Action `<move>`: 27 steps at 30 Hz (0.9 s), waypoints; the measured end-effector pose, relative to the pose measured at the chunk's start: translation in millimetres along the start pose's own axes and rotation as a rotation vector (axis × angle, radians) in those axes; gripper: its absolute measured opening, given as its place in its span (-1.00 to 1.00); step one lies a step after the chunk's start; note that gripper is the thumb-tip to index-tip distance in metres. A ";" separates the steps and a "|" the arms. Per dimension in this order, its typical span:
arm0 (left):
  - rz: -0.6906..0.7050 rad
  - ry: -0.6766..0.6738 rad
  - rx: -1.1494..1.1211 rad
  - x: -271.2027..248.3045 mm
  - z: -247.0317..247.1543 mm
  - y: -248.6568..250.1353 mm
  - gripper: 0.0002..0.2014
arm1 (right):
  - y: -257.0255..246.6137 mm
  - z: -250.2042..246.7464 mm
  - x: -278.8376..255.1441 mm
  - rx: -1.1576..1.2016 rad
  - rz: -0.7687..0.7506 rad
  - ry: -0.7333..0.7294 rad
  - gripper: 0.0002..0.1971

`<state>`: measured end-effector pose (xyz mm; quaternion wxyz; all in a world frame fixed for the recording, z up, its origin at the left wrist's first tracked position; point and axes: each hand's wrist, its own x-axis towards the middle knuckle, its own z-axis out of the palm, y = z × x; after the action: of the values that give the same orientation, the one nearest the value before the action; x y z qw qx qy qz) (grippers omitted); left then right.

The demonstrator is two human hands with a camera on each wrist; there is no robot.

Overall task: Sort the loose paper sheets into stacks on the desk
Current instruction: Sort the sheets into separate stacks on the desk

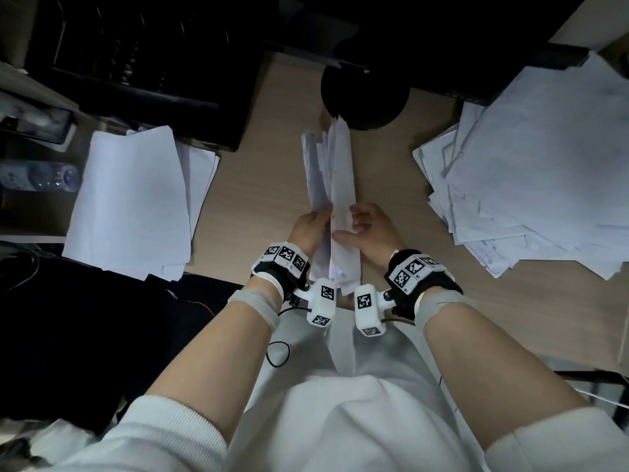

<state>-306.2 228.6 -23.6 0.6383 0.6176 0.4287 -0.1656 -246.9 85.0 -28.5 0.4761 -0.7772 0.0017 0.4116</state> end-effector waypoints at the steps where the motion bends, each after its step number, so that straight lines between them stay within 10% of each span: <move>1: 0.013 -0.008 0.026 1.5 1.5 -2.9 -0.57 | 4.5 -0.2 0.5 -0.030 -0.009 0.024 -0.32; 8: 0.049 -0.045 0.057 -4.4 11.4 -4.1 -0.70 | 8.5 -13.0 -2.0 0.060 0.060 0.027 -0.38; 16: -0.009 0.003 0.044 -8.0 18.9 -3.4 -0.53 | 2.0 -18.7 -18.5 0.187 0.018 -0.057 -0.89; 27: 0.056 0.013 0.341 -13.8 23.9 -2.9 -0.57 | 21.3 -26.6 -9.3 -0.083 -0.023 -0.001 -0.86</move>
<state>-308.1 201.4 -18.3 0.5260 0.7296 0.3809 -0.2140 -244.4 49.9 -32.7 0.4482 -0.7958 -0.0245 0.4064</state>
